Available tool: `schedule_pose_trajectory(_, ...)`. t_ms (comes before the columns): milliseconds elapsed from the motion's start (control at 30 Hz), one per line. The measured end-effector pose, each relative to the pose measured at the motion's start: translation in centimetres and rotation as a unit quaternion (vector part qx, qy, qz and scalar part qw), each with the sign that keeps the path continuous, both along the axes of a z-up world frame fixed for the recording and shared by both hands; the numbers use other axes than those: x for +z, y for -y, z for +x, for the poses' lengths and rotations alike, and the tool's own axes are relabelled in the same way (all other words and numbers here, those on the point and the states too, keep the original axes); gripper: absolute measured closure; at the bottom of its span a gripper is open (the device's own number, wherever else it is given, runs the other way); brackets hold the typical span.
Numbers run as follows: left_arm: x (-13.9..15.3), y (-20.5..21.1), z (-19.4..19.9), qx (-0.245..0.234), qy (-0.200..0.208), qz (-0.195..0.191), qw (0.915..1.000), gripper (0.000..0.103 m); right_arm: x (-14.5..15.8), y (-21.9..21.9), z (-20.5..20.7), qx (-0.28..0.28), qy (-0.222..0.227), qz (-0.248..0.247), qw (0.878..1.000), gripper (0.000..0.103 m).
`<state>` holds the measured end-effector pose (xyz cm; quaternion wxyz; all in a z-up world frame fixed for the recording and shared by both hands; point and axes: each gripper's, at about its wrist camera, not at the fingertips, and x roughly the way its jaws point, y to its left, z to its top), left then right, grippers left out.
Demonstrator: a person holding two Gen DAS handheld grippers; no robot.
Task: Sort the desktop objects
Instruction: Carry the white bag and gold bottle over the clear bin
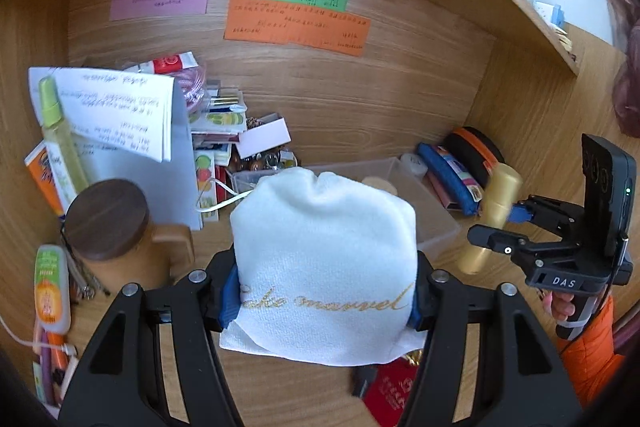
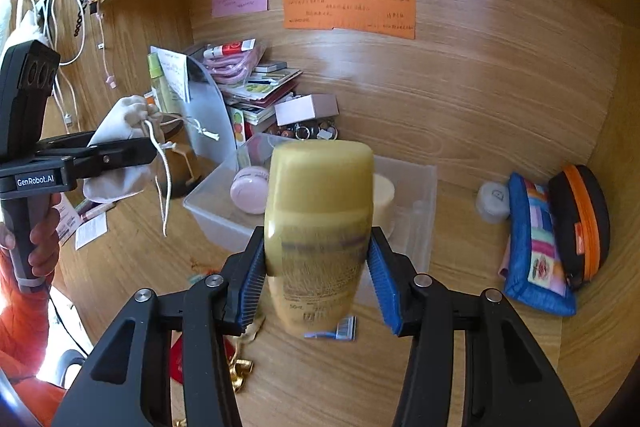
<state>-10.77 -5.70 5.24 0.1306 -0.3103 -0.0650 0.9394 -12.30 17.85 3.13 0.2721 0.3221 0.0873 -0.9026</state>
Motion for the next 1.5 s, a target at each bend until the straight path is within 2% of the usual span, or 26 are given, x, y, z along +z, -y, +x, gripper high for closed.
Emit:
schedule_pose_trajectory(233,-0.8,-0.7,-3.6,-0.004,0.021,-0.003,0.9998,0.042,-0.6,1.3,-3.5,0.006,0.017,0.001,1.000,0.071)
schedule_pose_trajectory(267,-1.1,-0.9,-4.1,-0.007,0.025,-0.002,0.9997,0.042,-0.7,1.5,-4.0,0.008,0.022,0.000,1.000,0.077)
schedule_pose_trajectory(600,-4.2,-2.3,-8.4,-0.025,0.071,-0.003,0.9972,0.042,-1.3,2.7,-6.5,0.016,0.029,0.001,0.999,0.078)
schedule_pose_trajectory(800,-6.4,-3.0,-9.5,-0.033,0.097,-0.011,0.9947,0.042,-2.4,3.9,-8.0,0.022,0.040,0.015,0.999,0.078)
schedule_pose_trajectory(967,-7.0,-3.2,-9.8,-0.032,0.098,-0.018,0.9945,0.041,-4.4,5.1,-9.1,0.028,0.063,0.033,0.997,0.079)
schedule_pose_trajectory(1167,-7.1,-4.0,-9.7,-0.012,0.080,-0.059,0.9950,0.037,-6.3,6.1,-9.9,0.030,0.083,0.048,0.995,0.079)
schedule_pose_trajectory(1267,-7.4,-3.6,-10.0,-0.001,0.085,-0.058,0.9947,0.027,-6.9,6.3,-10.4,0.028,0.089,0.053,0.994,0.079)
schedule_pose_trajectory(1500,-7.5,-2.6,-10.3,0.010,0.088,-0.043,0.9951,0.026,-7.2,7.5,-10.7,0.031,0.073,0.070,0.994,0.079)
